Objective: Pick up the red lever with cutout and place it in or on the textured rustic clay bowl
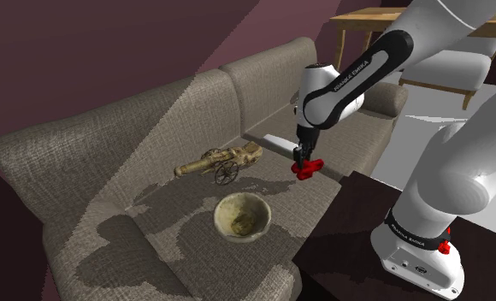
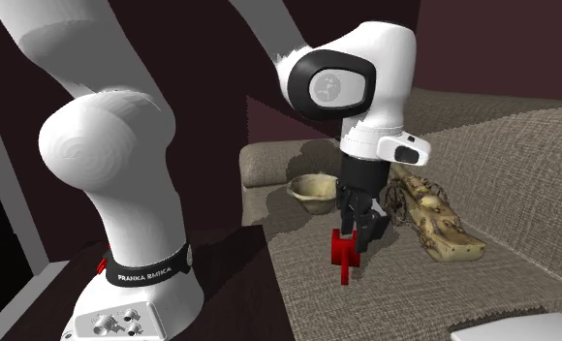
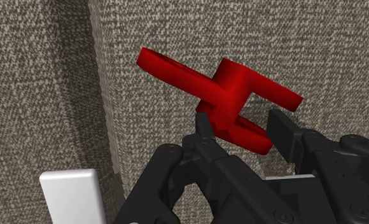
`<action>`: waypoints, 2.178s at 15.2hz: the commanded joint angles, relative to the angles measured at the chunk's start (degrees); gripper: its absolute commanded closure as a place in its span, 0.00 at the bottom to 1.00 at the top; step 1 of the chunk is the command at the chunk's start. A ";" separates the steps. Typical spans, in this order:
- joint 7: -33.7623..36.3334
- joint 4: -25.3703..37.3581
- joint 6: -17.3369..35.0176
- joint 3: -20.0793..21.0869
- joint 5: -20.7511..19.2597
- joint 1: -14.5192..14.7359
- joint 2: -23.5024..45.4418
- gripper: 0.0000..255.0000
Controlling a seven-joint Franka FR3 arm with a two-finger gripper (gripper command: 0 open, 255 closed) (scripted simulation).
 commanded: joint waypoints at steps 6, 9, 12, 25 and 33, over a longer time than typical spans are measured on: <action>0.74 1.82 -7.58 0.47 -0.78 -0.54 -5.74 1.00; 0.98 2.85 -10.69 0.66 -0.95 -0.67 -7.83 1.00; 1.19 4.01 -13.73 0.84 -1.07 -0.77 -9.71 1.00; 7.40 9.41 -21.57 5.86 1.80 2.59 -12.34 1.00; 18.53 15.98 -21.16 14.45 6.21 8.31 -5.97 1.00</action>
